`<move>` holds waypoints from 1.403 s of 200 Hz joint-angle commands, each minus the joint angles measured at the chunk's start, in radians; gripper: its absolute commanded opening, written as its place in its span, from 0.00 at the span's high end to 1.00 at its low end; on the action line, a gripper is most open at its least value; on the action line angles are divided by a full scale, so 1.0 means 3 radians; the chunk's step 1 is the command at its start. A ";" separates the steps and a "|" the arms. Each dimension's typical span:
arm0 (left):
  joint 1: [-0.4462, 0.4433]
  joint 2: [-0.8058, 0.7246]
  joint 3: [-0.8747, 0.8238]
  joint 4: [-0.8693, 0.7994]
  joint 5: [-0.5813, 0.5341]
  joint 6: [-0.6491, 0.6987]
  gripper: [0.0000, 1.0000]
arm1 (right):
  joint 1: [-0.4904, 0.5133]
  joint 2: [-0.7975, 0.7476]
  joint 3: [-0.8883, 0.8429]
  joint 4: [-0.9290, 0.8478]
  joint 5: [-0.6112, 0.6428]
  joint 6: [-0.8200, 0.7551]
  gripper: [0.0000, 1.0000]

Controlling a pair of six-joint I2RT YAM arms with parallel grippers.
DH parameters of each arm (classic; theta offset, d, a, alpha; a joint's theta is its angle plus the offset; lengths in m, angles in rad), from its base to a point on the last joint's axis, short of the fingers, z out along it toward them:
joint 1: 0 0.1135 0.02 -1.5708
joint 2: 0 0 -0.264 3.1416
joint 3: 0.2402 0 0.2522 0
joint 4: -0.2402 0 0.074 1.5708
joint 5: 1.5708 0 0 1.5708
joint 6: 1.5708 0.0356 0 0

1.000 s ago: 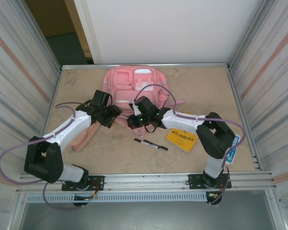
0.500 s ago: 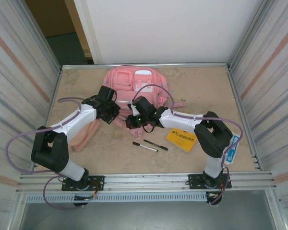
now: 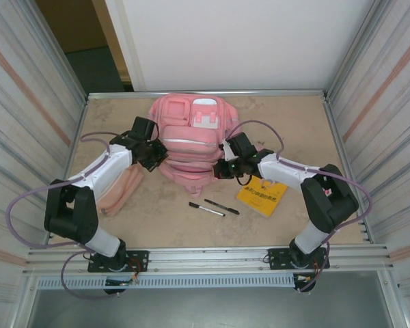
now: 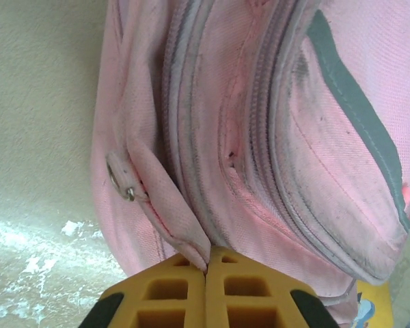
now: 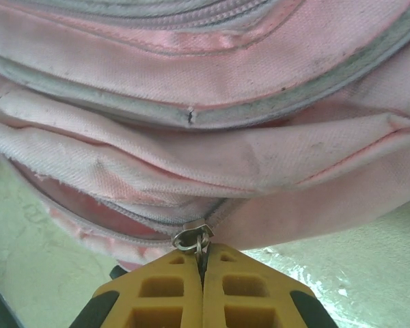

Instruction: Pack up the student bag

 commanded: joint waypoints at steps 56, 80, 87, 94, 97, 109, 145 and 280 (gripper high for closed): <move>0.0219 0.1008 0.1236 -0.0083 0.0197 0.0455 0.96 | 0.0235 -0.0188 0.0082 -0.0147 0.0134 0.0053 1.00; 0.0283 0.1138 0.1503 -0.0161 0.0287 0.0583 0.72 | 0.0336 -0.0069 0.0231 -0.0004 0.0174 0.0154 1.00; 0.0304 0.1089 0.1476 -0.0171 0.0287 0.0589 0.68 | 0.0355 -0.0016 0.0296 0.0009 0.0173 0.0182 1.00; 0.0321 0.1000 0.1409 -0.0167 0.0289 0.0597 0.64 | 0.0374 0.0032 0.0366 0.0019 0.0173 0.0190 1.00; 0.0329 0.0965 0.1371 -0.0166 0.0280 0.0607 0.63 | 0.0384 0.0045 0.0390 0.0024 0.0177 0.0190 1.00; 0.0338 0.0739 0.1179 -0.0212 0.0226 0.0646 0.55 | 0.0430 0.0093 0.0470 0.0050 0.0235 0.0154 1.00; 0.0289 0.0178 0.0657 -0.0620 0.0356 0.0740 0.46 | 0.0474 0.0230 0.0646 0.0041 0.0009 0.0012 1.00; -0.0453 -0.0111 -0.0567 0.0602 -0.0174 -0.0888 0.53 | 0.0743 0.0563 0.0959 0.0093 0.0042 0.0305 1.00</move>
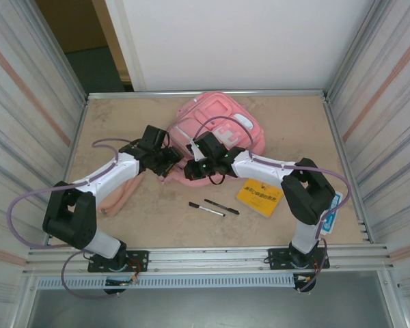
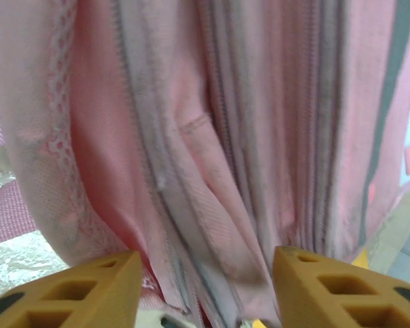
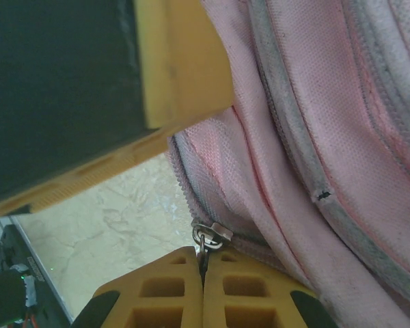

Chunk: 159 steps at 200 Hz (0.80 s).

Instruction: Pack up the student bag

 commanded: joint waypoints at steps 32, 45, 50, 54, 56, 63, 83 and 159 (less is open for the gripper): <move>-0.0020 -0.0001 -0.0112 -0.0096 -0.0483 -0.0370 0.65 | 0.0034 0.0001 0.0072 0.0165 -0.0032 0.0206 1.00; -0.0022 0.0013 -0.0069 -0.0164 -0.0517 -0.0330 0.76 | 0.0032 0.0004 0.0110 0.0110 -0.0050 0.0207 1.00; -0.0022 0.0016 -0.0062 -0.0160 -0.0524 -0.0297 0.80 | 0.0031 -0.0002 0.0106 0.0112 -0.0040 0.0202 1.00; -0.0022 0.0016 -0.0059 -0.0151 -0.0529 -0.0270 0.84 | 0.0031 -0.0008 0.0096 0.0119 -0.0031 0.0198 1.00; -0.0022 0.0016 -0.0056 -0.0150 -0.0533 -0.0253 0.86 | 0.0030 -0.0013 0.0094 0.0120 -0.0029 0.0197 1.00; -0.0018 0.0016 -0.0049 -0.0158 -0.0555 -0.0207 0.92 | 0.0027 -0.0032 0.0075 0.0120 -0.0010 0.0187 1.00; 0.0033 -0.0002 -0.0011 -0.0182 -0.0555 -0.0114 1.00 | -0.0041 -0.0079 0.0004 0.0086 -0.0036 0.0143 1.00; 0.0288 -0.0082 -0.0059 0.0019 -0.0318 0.0241 1.00 | -0.0607 -0.0558 -0.0535 -0.0309 0.0004 -0.0373 1.00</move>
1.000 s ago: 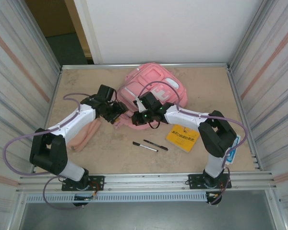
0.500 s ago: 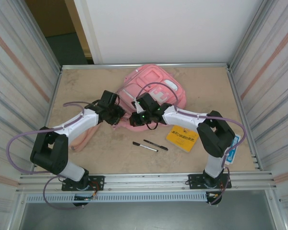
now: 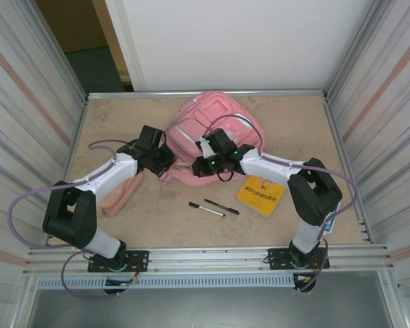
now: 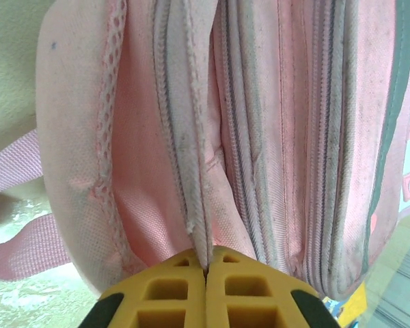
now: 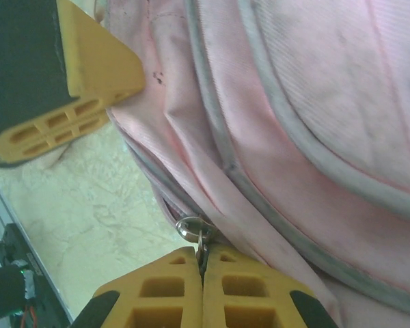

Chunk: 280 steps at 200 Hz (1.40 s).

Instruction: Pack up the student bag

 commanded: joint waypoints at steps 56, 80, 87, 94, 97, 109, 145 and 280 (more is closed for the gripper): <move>0.0338 0.0017 0.0226 -0.0141 -0.0005 0.0347 1.00 | -0.0562 -0.0658 -0.0698 -0.0262 0.0287 -0.0278 1.00; 0.0423 0.0017 0.0259 -0.0148 0.0032 0.0366 1.00 | -0.0554 -0.0636 -0.0664 -0.0240 0.0294 -0.0306 1.00; 0.0459 0.0025 0.0273 -0.0158 0.0075 0.0379 1.00 | -0.0565 -0.0620 -0.0653 -0.0245 0.0339 -0.0327 1.00; 0.0496 0.0017 0.0288 -0.0188 0.0134 0.0387 1.00 | -0.0589 -0.0595 -0.0626 -0.0293 0.0422 -0.0355 1.00; 0.0509 0.0013 0.0292 -0.0201 0.0158 0.0392 1.00 | -0.0610 -0.0581 -0.0615 -0.0323 0.0461 -0.0368 1.00; 0.0549 -0.0025 0.0289 -0.0239 0.0204 0.0397 1.00 | -0.0740 -0.0520 -0.0581 -0.0423 0.0586 -0.0392 1.00; 0.0554 -0.0087 0.0278 -0.0332 0.0323 0.0460 1.00 | -0.1209 -0.0375 -0.0674 -0.0326 0.0531 -0.0461 0.99; 0.0155 -0.0622 0.0069 -0.0469 0.0713 0.1103 0.56 | -0.1532 -0.0150 0.0233 -0.1401 0.0444 -0.0788 0.62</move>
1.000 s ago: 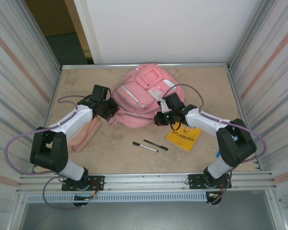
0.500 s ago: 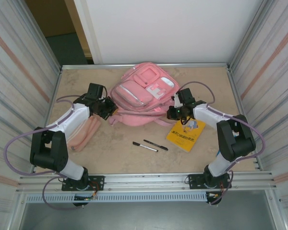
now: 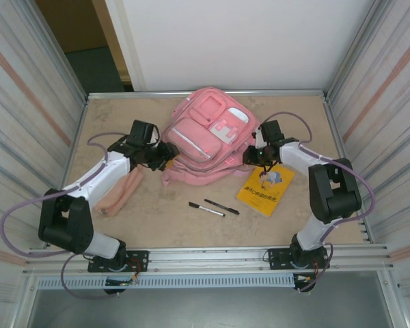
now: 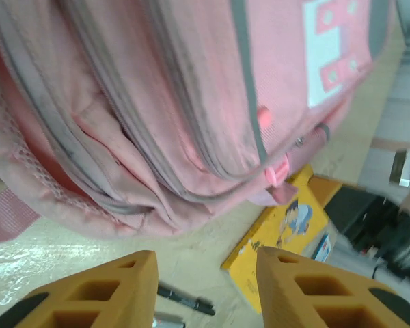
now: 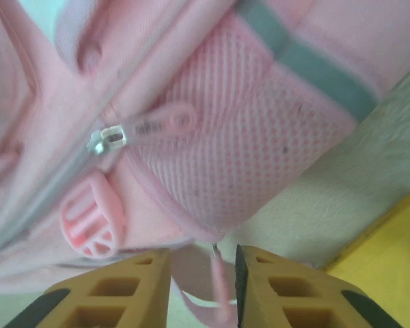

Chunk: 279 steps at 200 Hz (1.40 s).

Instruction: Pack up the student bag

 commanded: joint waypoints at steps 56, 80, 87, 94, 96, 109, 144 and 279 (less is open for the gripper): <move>0.0295 -0.0512 -0.0135 -0.0573 -0.0174 0.0533 0.52 | 0.0595 -0.0418 0.0752 -0.1210 0.0284 -0.0470 0.50; 0.0356 -0.0487 -0.0150 -0.0625 -0.0052 0.0588 0.52 | 0.1049 -0.0307 0.0941 -0.1120 0.0412 -0.0492 0.47; 0.0361 -0.0491 -0.0151 -0.0665 -0.0047 0.0617 0.52 | 0.1145 -0.0249 0.0996 -0.1048 0.0490 -0.0538 0.47; 0.0362 -0.0499 -0.0160 -0.0709 -0.0030 0.0638 0.52 | 0.1264 -0.0154 0.1043 -0.0997 0.0556 -0.0604 0.46; 0.0361 -0.0506 -0.0166 -0.0718 -0.0022 0.0647 0.52 | 0.1295 -0.0131 0.1064 -0.0990 0.0581 -0.0621 0.46; 0.0361 -0.0550 -0.0231 -0.0680 0.0180 0.0734 0.52 | 0.1491 0.0062 0.1246 -0.0991 0.0753 -0.0789 0.46; 0.0371 -0.0659 -0.0274 -0.0861 0.0576 0.1059 0.52 | 0.1842 0.0684 0.1734 -0.0956 0.1273 -0.1125 0.42; 0.0487 -0.0851 -0.0710 -0.0753 0.0564 0.1097 0.51 | 0.1858 0.0810 0.1584 -0.0297 0.1138 -0.2307 0.98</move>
